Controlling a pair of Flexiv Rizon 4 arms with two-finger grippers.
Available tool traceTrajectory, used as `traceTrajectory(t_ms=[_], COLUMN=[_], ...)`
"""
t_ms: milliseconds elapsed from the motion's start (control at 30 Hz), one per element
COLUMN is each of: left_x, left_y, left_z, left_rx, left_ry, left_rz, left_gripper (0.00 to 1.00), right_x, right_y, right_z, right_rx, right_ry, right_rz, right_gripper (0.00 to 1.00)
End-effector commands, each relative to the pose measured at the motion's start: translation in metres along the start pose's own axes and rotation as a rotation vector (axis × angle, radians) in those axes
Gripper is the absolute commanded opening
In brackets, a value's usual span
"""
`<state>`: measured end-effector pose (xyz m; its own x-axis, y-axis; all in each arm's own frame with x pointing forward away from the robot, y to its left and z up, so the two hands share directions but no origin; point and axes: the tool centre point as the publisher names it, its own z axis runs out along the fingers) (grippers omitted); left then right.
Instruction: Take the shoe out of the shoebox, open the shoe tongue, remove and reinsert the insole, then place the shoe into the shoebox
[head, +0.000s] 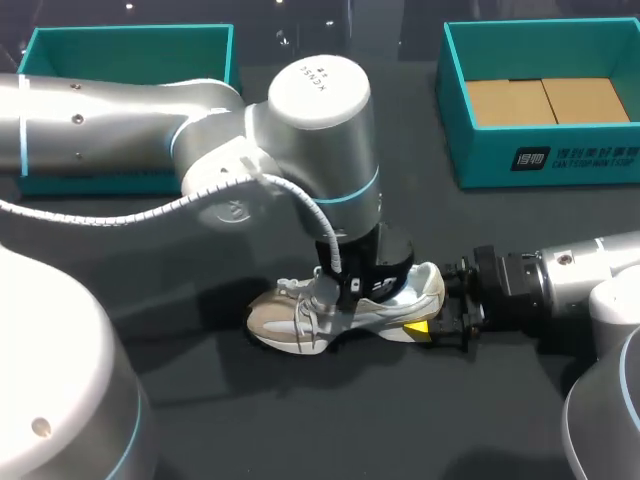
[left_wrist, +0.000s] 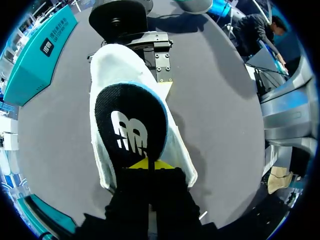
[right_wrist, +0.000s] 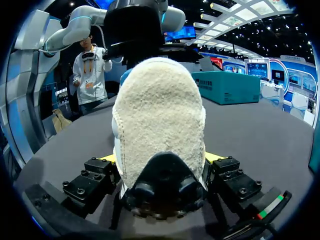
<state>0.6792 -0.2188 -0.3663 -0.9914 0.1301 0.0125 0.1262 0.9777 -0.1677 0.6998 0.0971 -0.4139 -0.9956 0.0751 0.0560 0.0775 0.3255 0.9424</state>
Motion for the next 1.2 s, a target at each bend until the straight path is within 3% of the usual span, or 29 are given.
traceTrajectory(t_ms=[33,567,833,1200], left_x=[0.001,-0.016,-0.025,-0.011], left_y=[0.0,-0.026,-0.039,-0.057], left_z=[-0.011,-0.029,-0.033,-0.04], left_rx=[0.034,0.107,0.106,0.095], left_ry=[-0.012,-0.023,-0.032,-0.097], left_rz=[0.01,0.04,0.048,0.072], left_gripper=[0.0,0.0,0.0,0.0], right_x=[-0.002,-0.002,-0.002,-0.002], right_y=[-0.001,-0.001,-0.001,-0.001], right_z=[0.004,0.004,0.004,0.004], right_rx=[0.005,0.005,0.005,0.005], right_ry=[-0.001,-0.001,-0.001,-0.001], right_rz=[0.002,0.002,0.002,0.002], right_gripper=[0.0,0.0,0.0,0.0])
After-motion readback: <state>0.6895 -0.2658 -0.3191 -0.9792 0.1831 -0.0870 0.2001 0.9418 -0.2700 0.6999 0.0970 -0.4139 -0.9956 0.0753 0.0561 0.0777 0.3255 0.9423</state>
